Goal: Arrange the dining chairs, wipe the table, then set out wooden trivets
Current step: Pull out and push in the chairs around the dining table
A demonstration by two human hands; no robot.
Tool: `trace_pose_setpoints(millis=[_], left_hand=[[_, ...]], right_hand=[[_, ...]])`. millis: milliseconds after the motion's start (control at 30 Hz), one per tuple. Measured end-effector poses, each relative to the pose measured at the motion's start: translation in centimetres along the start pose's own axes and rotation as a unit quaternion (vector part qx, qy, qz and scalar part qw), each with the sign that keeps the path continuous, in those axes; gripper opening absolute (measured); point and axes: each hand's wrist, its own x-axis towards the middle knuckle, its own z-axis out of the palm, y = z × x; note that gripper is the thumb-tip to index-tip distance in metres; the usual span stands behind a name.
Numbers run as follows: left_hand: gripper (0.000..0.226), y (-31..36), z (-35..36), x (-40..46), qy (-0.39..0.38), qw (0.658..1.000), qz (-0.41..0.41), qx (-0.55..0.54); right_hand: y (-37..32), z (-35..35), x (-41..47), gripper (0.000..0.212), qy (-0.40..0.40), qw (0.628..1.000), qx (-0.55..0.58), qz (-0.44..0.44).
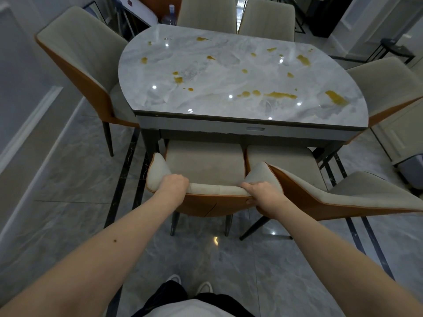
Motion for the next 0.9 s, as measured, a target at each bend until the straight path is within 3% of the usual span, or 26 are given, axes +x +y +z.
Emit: trace_pose_setpoints(millis=[900], left_hand=[[0.034, -0.4, 0.4, 0.0, 0.039, 0.999, 0.017, -0.001]], right_hand=[[-1.8, 1.3, 0.6, 0.042, 0.038, 0.994, -0.013, 0.099]])
